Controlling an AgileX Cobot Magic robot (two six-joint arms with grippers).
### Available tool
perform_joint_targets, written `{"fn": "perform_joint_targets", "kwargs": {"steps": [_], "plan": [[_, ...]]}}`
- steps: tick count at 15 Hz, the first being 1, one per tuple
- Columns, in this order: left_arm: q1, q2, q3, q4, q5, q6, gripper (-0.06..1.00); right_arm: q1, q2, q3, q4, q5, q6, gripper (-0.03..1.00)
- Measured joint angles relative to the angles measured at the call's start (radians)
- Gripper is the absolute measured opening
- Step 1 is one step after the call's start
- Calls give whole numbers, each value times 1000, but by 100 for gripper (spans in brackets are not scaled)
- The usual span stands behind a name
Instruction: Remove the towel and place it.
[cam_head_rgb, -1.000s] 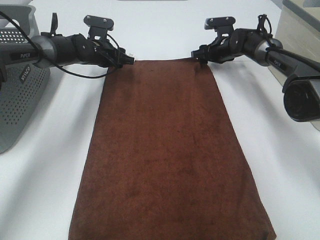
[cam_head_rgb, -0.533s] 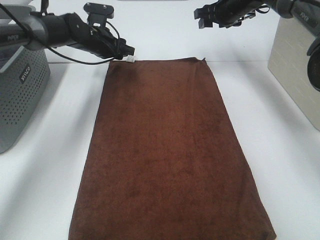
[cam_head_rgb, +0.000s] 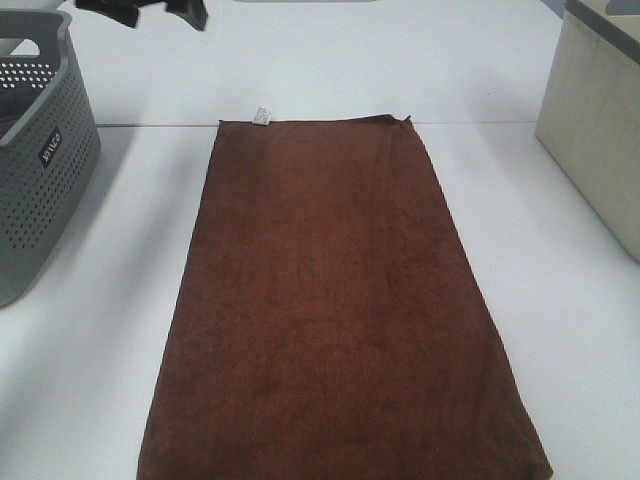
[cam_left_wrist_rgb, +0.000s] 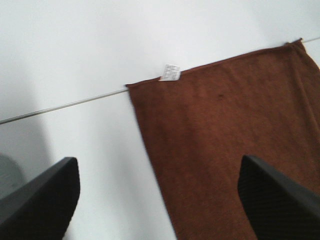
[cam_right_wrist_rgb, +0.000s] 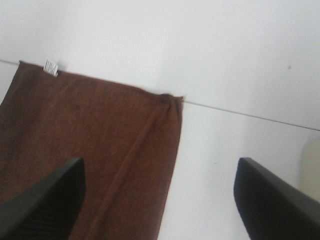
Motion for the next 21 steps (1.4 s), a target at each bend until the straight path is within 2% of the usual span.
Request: {"fn": "perform_joint_targets", "kwargs": {"steps": [3,5,6,8,9,10,11,14,18,21], "plan": [[154,-94,0,36,133,-49,79,-71,-85,0,-18,8,40,79],[205,-139,0,52,261,-41,79,-73,-162,60,-24,8,41,79],[211,-160,6,60,310,-30,79,-73,-224,142,-16,8,40,79],[211,-233,104,63,328,-6,79,-72,-386,371,-16,8,28,79],[211,-298,188,61,323,-6,79,-72,-426,425,-20,8,25,79],[211,-382,300,62,287,-12,79,-72,-592,630,-30,8,20,79],[211,-420,347,62,266,-18,79,-72,-652,699,-32,8,19,79],[211,-771,713,88,123,-68,79,-72,-1039,1144,-50,9,19,79],[211,-1071,977,154,31,-97,79,-72,-1410,1532,-120,12,31,79],[211,-1260,1200,209,-5,-97,79,-72,-1678,1779,-123,-65,38,79]]}}
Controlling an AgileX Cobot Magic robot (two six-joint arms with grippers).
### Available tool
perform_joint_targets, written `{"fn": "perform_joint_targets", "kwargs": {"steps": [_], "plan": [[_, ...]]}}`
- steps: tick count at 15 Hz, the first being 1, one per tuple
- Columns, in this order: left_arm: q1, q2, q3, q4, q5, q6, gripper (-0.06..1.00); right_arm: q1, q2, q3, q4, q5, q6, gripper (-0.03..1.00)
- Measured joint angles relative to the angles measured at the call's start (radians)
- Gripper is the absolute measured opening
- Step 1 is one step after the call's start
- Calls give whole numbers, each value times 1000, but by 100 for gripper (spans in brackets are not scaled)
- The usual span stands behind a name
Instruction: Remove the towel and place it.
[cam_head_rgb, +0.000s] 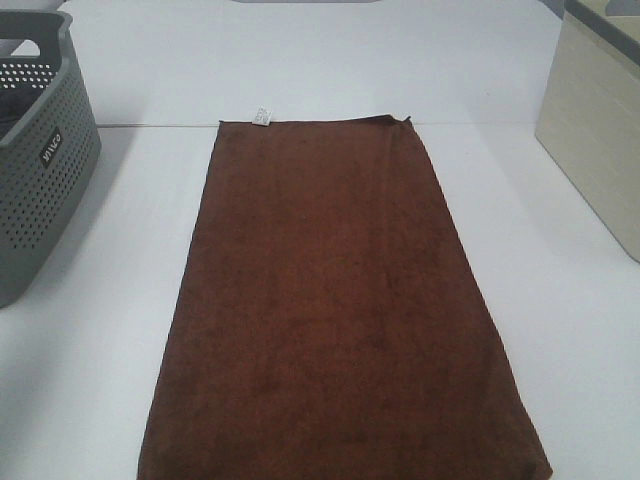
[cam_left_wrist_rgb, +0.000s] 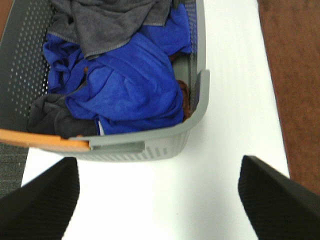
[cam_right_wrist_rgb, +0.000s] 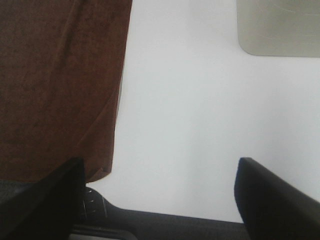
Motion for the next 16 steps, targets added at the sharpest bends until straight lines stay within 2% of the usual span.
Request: {"fn": "perform_joint_targets", "kwargs": {"steps": [1,3,6,9,11,13,16], "plan": [[0,-37,34,4,-14,0,79,0,-48,37,0,-12,0,79],[0,-240,227,9,-61,0,79,0,-271,166,3,-26,0,79],[0,-518,381,-4,-60,-4,79,0,-461,238,4,-29,0,79],[0,-716,437,-41,-34,-4,79,0,-625,282,6,-29,-8,79],[0,-837,437,-79,-35,23,79,0,-656,284,22,-29,-38,79],[0,-915,432,-134,-10,56,79,0,-656,293,85,-30,-144,78],[0,-916,414,-177,131,135,79,0,-656,310,159,-55,-202,78]]}}
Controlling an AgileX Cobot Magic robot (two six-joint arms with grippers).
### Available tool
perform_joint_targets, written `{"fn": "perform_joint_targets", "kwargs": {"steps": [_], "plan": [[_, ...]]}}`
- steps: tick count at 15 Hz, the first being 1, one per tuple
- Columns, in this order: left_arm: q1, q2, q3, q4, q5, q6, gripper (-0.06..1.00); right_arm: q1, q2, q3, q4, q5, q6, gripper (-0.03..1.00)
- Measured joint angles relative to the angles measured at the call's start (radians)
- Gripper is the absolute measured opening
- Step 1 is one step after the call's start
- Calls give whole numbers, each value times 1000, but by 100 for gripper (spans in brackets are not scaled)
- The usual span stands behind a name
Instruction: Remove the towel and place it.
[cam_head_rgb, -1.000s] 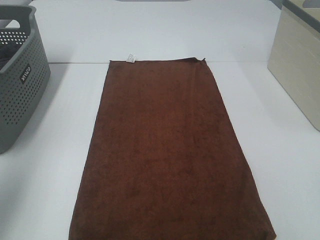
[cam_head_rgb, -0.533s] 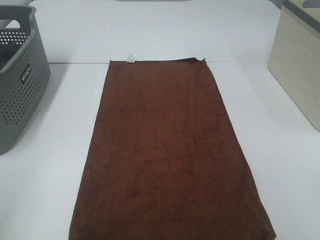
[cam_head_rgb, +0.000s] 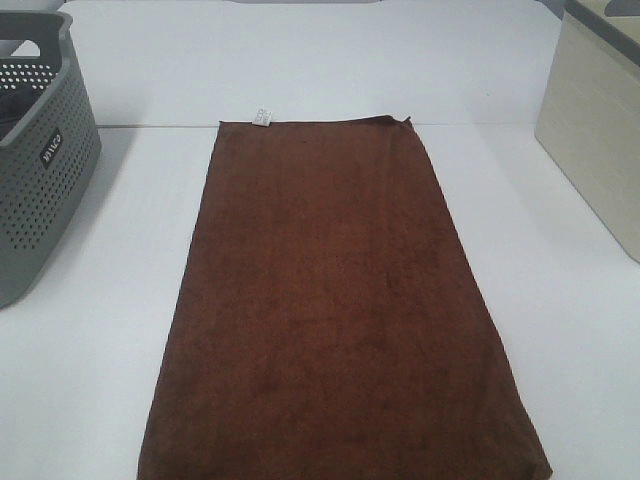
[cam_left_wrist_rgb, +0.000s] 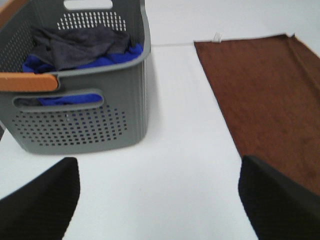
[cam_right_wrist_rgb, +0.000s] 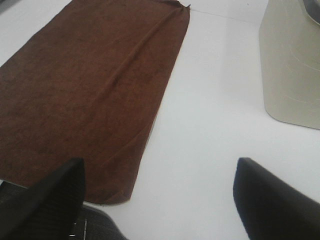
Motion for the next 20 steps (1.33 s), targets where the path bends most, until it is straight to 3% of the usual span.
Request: {"fn": "perform_joint_targets", "kwargs": {"steps": [5,9,20], "plan": [[0,0,18,4,47,-23,79,0,0,2,-12,-5,5,78],[0,0,18,4,47,-27,79,0,0,2,-99,-17,75,78],[0,0,18,4,47,-28,79,0,0,2,-103,-18,79,78]]}}
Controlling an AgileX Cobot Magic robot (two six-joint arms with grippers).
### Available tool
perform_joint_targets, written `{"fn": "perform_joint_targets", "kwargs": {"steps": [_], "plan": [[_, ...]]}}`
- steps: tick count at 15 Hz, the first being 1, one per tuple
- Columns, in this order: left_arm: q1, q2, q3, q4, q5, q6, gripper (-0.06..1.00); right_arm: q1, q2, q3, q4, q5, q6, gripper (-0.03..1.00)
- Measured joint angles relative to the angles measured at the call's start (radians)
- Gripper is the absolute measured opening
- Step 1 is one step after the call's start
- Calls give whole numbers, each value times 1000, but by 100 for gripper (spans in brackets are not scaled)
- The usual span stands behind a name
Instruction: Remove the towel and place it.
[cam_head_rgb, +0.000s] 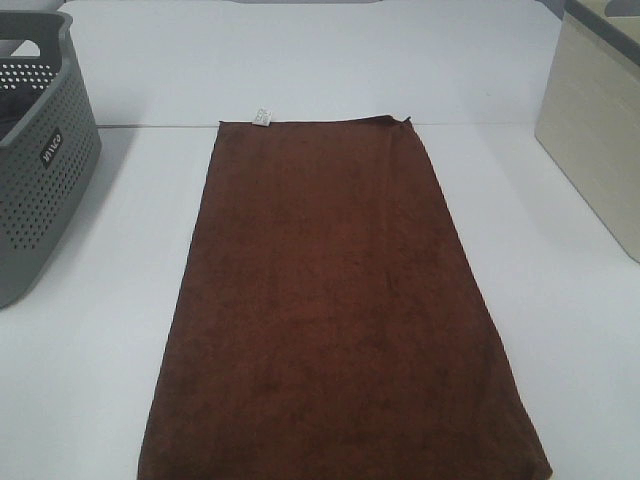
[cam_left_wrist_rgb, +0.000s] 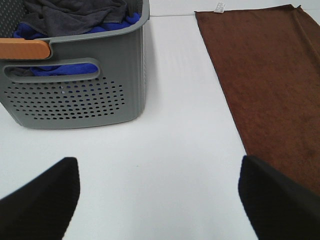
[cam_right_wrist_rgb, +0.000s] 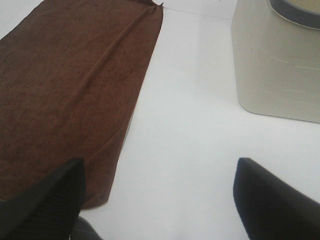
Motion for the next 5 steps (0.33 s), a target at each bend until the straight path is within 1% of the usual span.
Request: {"fn": "perform_joint_targets", "kwargs": {"steps": [5], "plan": [[0,0,0,0,0,0,79,0,0,0,0,0,0,78]]}}
